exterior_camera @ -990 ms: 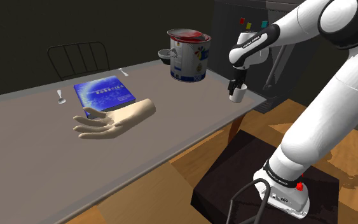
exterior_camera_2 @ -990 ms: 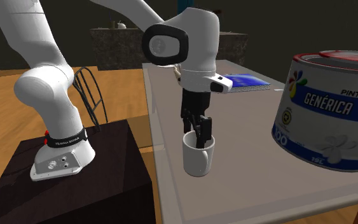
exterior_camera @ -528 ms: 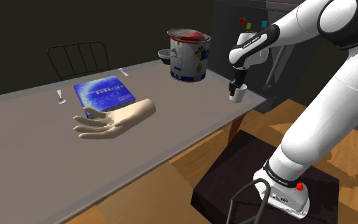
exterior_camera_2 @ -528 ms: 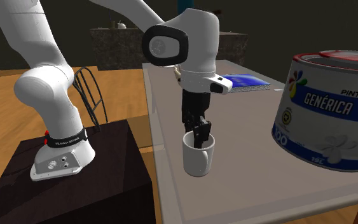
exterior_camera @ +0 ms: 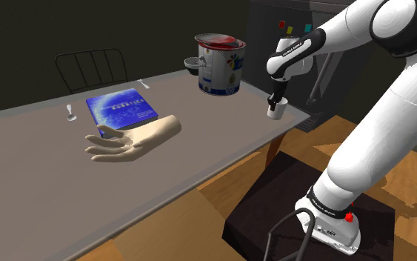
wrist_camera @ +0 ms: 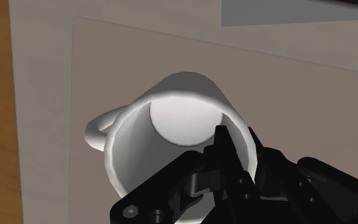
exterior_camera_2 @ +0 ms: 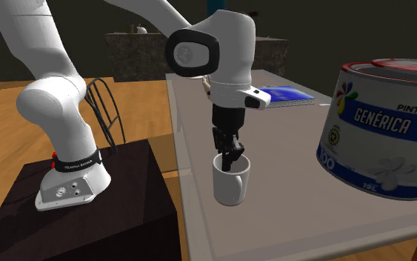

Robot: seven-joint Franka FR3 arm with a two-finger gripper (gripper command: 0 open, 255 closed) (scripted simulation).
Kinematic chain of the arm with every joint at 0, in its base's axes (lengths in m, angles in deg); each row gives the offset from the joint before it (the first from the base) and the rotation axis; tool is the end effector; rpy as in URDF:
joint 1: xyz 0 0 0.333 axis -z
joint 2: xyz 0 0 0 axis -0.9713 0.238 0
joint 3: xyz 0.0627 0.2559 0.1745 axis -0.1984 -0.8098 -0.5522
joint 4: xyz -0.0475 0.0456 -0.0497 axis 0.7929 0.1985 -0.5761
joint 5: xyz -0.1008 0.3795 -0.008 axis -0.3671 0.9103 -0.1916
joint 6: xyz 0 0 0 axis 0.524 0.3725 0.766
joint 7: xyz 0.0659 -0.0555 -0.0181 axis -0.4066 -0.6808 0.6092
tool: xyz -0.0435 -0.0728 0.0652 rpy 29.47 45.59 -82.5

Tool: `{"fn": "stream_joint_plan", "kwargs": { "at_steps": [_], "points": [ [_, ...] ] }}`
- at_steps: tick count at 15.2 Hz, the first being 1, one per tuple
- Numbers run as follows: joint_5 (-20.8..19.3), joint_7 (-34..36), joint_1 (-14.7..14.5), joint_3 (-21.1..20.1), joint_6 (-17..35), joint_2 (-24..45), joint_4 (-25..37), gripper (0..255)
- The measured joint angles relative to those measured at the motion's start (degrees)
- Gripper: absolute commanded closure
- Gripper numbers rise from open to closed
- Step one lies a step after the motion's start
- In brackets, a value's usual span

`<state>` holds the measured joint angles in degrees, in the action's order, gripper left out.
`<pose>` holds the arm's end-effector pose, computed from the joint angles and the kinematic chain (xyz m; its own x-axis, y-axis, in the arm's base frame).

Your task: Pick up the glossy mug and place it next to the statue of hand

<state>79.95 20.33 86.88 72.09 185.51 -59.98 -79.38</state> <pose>0.3798 -0.3116 0.3471 0.9948 -0.0911 -0.0463 -0.0889 -0.9949 0.0487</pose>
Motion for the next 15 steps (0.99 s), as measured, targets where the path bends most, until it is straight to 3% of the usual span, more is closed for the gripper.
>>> {"fn": "stream_joint_plan", "kwargs": {
  "at_steps": [15],
  "points": [
    [-2.20,1.33,0.04,-0.99,-10.69,-6.02,5.08,255]
  ]
}}
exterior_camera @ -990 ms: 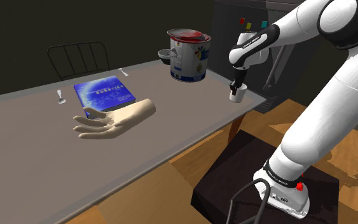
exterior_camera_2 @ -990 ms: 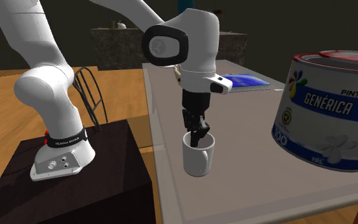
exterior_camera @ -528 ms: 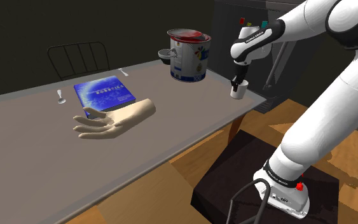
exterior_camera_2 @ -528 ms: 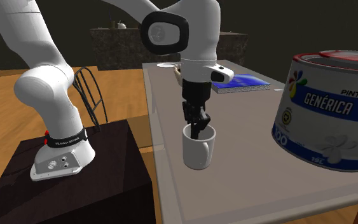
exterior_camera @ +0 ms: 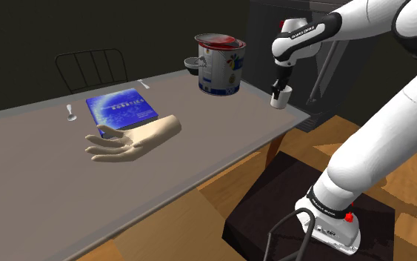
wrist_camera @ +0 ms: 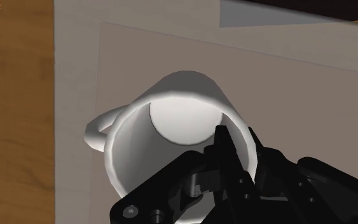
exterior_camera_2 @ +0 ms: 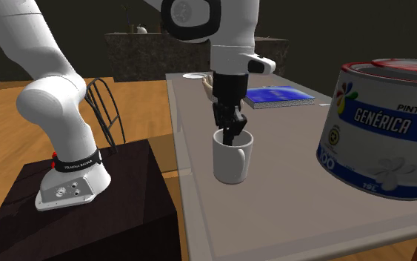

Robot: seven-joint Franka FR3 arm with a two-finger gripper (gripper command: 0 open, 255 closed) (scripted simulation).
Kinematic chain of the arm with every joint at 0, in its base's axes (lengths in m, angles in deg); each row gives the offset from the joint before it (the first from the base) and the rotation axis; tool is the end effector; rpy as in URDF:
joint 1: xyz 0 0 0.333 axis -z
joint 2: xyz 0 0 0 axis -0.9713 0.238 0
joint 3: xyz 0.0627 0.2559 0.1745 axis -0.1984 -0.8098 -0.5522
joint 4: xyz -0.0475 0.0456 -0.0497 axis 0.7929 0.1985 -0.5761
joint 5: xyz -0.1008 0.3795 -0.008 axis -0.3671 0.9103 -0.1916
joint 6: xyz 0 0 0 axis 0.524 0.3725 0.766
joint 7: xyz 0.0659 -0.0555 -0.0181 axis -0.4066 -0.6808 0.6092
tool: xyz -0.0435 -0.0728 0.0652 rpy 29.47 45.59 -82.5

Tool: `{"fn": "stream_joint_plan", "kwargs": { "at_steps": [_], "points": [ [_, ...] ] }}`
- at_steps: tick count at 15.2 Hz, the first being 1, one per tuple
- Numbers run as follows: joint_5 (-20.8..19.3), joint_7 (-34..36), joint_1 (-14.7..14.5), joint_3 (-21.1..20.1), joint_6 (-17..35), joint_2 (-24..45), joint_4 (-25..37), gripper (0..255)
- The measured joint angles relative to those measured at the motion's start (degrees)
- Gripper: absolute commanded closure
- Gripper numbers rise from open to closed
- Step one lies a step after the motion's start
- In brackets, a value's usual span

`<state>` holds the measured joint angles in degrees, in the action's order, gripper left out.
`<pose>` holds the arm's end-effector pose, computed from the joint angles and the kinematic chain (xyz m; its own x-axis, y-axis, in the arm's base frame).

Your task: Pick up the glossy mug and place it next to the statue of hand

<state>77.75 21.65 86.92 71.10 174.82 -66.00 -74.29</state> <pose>0.3795 -0.3118 0.4162 0.9948 -0.0912 -0.0464 -0.0889 -0.9948 0.0486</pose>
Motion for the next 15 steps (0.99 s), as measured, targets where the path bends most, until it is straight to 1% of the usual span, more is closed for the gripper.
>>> {"fn": "stream_joint_plan", "kwargs": {
  "at_steps": [15],
  "points": [
    [-0.61,0.19,-0.18,-1.24,-11.55,-3.66,8.09,255]
  ]
}}
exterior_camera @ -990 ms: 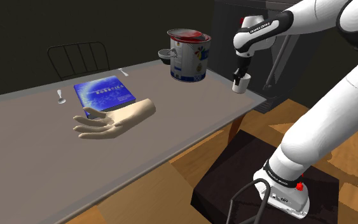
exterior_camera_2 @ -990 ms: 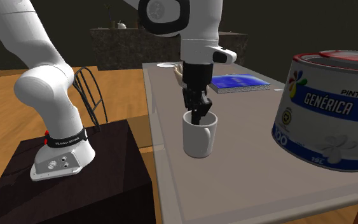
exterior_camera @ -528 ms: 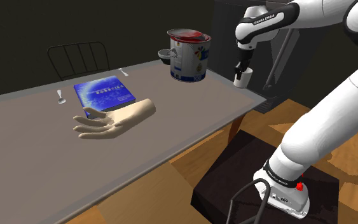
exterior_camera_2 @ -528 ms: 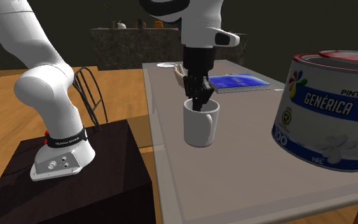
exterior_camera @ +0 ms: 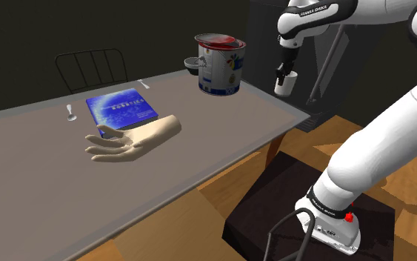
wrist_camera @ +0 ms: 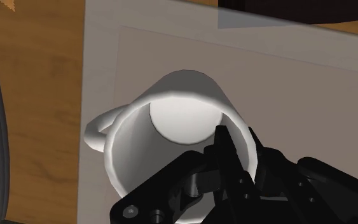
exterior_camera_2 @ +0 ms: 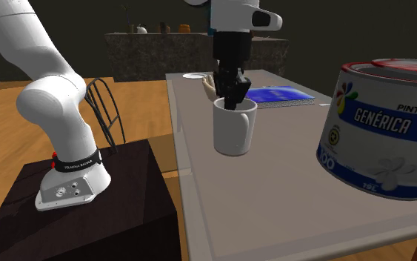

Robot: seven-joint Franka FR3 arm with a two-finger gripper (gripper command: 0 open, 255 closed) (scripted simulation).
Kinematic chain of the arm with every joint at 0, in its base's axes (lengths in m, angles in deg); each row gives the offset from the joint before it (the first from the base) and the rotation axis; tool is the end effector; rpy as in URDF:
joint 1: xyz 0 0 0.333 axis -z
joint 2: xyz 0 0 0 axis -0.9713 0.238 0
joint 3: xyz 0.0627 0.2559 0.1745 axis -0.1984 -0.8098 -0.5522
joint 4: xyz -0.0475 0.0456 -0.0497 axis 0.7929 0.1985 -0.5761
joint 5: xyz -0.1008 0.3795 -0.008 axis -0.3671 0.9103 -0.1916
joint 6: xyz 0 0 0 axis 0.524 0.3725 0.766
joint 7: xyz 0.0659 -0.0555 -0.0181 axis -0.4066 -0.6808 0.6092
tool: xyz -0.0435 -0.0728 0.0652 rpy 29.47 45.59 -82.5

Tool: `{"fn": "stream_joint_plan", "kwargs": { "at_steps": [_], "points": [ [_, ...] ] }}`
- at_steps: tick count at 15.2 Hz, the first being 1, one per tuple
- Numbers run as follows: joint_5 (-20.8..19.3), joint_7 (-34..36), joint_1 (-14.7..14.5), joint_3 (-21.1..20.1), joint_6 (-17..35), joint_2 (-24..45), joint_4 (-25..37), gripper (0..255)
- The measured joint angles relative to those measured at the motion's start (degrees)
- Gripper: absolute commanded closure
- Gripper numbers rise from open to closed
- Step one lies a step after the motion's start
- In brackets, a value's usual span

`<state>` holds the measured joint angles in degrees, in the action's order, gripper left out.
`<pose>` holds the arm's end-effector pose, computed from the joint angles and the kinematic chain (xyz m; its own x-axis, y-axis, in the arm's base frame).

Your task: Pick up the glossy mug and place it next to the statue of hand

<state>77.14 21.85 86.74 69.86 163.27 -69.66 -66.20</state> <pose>0.3796 -0.3122 0.4932 0.9947 -0.0912 -0.0466 -0.0889 -0.9948 0.0487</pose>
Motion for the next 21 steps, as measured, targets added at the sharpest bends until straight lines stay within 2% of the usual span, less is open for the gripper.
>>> {"fn": "stream_joint_plan", "kwargs": {
  "at_steps": [10,21],
  "points": [
    [0.14,-0.34,-0.22,-0.66,-7.55,-0.90,6.72,255],
    [1.12,14.67,-4.80,-11.26,-9.72,-8.81,-0.62,255]
  ]
}}
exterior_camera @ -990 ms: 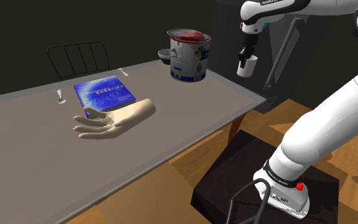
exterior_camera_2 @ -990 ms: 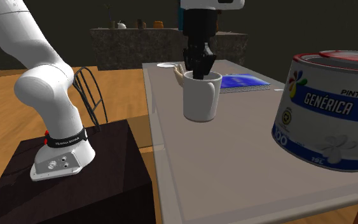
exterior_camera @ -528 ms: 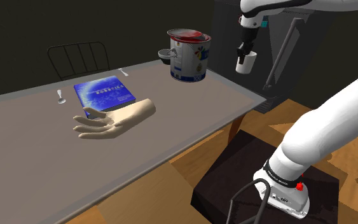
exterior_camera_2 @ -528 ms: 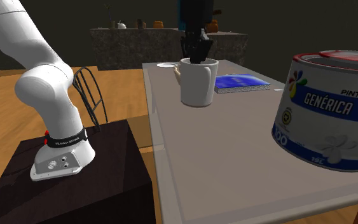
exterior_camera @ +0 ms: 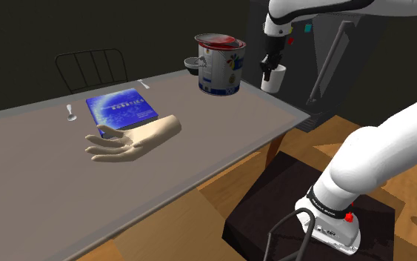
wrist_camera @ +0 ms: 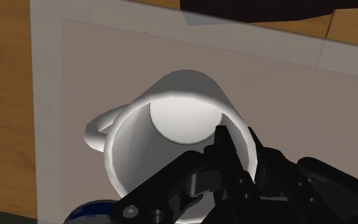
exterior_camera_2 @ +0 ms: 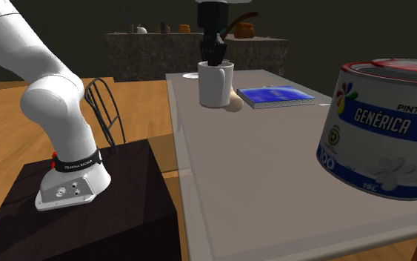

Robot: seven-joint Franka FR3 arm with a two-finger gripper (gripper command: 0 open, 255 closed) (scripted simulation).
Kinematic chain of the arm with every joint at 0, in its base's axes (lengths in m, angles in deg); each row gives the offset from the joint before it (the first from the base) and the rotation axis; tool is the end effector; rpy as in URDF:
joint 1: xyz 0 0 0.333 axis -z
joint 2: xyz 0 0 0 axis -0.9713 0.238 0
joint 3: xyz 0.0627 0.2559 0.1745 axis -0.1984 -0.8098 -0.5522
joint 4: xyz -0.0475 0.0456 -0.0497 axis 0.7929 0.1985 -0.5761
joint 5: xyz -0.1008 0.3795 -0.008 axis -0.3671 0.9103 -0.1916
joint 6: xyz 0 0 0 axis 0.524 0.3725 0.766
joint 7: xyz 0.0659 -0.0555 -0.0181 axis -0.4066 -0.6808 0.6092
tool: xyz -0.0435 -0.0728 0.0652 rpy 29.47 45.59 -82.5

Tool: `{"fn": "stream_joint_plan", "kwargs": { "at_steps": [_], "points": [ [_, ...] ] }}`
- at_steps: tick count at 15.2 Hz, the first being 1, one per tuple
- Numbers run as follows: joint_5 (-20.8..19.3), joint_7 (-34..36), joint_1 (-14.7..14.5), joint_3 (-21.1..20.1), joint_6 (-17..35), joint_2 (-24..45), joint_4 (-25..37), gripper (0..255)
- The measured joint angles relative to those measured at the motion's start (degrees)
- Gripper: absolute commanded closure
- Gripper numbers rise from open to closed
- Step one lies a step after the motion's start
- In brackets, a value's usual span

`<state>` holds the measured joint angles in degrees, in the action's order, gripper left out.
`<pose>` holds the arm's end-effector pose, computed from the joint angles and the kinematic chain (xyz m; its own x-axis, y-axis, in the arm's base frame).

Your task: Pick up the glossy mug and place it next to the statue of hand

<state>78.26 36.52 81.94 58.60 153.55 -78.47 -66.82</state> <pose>0.4019 -0.1802 0.5501 0.9949 -0.0896 -0.0468 -0.0873 -0.9950 0.0481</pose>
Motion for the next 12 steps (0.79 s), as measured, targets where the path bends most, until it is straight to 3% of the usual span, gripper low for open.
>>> {"fn": "stream_joint_plan", "kwargs": {
  "at_steps": [12],
  "points": [
    [5.16,16.45,-6.30,-12.01,-1.25,-1.74,-1.96,255]
  ]
}}
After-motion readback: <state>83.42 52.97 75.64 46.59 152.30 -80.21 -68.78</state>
